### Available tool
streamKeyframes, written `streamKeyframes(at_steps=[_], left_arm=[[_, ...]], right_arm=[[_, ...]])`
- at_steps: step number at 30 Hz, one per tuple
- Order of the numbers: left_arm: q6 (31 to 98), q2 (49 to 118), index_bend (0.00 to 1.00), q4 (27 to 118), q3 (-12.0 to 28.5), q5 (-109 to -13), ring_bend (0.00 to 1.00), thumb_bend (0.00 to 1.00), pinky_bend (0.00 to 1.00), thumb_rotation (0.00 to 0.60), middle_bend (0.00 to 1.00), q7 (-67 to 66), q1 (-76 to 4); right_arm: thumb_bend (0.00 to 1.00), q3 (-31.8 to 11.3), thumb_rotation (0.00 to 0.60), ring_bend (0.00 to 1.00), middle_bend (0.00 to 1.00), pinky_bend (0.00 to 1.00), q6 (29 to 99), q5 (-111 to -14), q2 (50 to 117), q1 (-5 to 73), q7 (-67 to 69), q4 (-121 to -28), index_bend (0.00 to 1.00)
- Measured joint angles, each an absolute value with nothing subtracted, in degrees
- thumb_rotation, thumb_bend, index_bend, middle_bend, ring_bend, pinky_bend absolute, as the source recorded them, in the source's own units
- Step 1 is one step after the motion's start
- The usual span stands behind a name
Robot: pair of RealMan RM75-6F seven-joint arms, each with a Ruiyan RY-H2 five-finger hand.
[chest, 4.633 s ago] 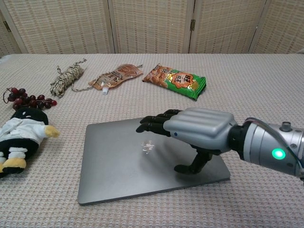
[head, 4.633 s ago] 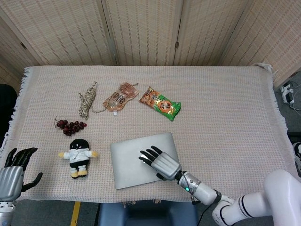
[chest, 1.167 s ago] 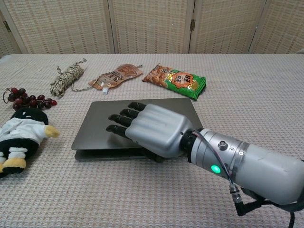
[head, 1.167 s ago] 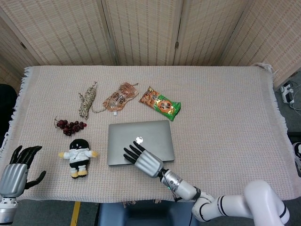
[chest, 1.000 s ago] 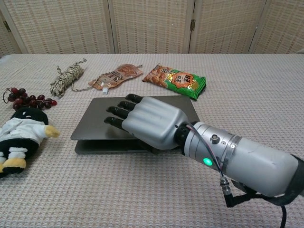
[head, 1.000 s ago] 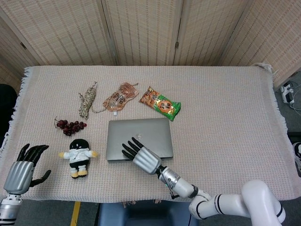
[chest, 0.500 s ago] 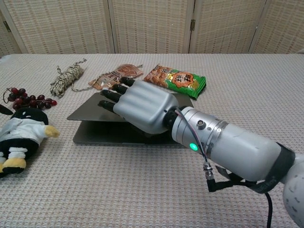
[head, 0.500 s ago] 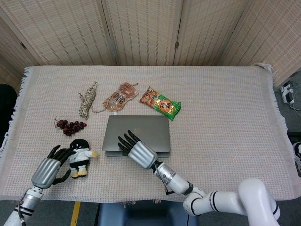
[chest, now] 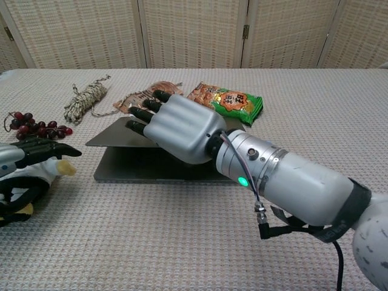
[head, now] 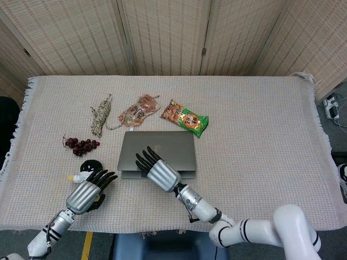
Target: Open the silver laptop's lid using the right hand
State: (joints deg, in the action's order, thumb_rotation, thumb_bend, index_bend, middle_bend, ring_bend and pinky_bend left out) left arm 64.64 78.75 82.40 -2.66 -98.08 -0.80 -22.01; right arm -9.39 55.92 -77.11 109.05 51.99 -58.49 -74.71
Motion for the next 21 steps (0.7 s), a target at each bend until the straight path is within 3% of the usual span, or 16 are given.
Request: streamKeyframes(at_steps=[21], left_arm=[[54.2,84.3,0.04,85.8,-0.5,-88.1,0.01,0.69,0.0,0.6,0.05,-13.5,-27.9]], right_arm=[[0.57,-9.4,0.6,0.0,0.0,0.0,57.1,-76.2,109.9,52.9,-61.1,-74.0,0.0]])
